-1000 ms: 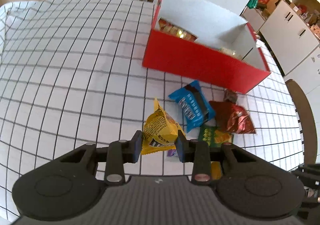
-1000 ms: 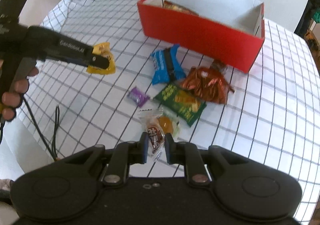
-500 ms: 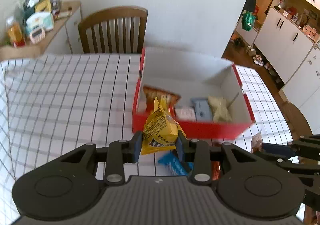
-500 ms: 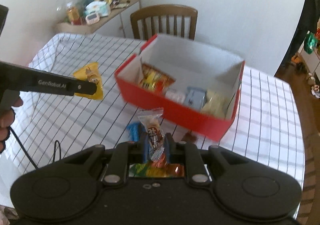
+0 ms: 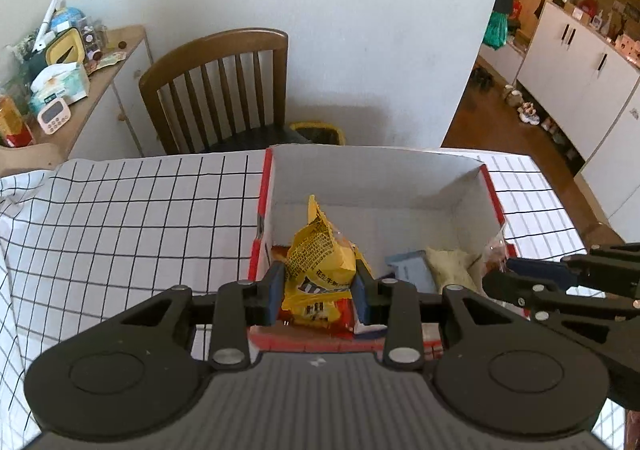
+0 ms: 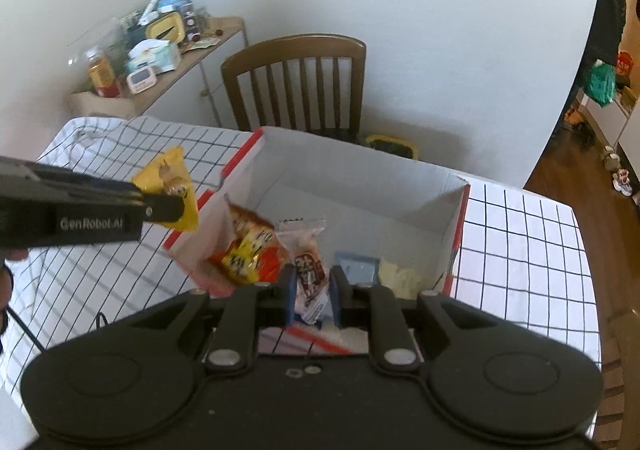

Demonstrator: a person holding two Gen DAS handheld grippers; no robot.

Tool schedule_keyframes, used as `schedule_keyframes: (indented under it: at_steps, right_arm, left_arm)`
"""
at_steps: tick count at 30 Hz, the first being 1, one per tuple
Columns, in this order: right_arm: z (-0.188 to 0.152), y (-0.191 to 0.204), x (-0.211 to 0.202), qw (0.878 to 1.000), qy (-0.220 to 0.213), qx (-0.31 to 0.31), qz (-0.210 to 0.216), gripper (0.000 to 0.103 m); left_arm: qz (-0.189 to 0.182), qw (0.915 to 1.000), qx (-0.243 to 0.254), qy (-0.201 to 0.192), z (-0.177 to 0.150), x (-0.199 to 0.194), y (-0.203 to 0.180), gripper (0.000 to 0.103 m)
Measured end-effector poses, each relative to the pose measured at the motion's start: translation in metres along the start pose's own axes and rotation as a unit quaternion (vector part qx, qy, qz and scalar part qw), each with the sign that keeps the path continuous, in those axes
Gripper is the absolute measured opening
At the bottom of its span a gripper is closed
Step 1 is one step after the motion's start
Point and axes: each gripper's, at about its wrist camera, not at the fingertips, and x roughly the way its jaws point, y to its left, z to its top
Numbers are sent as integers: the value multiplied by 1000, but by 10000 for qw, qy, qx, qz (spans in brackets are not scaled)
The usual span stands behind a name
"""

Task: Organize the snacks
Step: 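Carry yellow M&M bag with left tool while right carries small wrapped candy into box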

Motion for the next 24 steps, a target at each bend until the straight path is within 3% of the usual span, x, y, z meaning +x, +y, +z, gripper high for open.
schedule_keyframes:
  at_steps: [13, 24]
  right_arm:
    - [-5, -37, 92, 9945, 875, 519, -229, 16]
    - [-20, -34, 123, 9895, 1312, 533, -288, 17]
  left_arm:
    - [-16, 9959, 192, 882, -2, 93, -21, 34]
    - [32, 9916, 298, 1261, -15, 125, -31, 35]
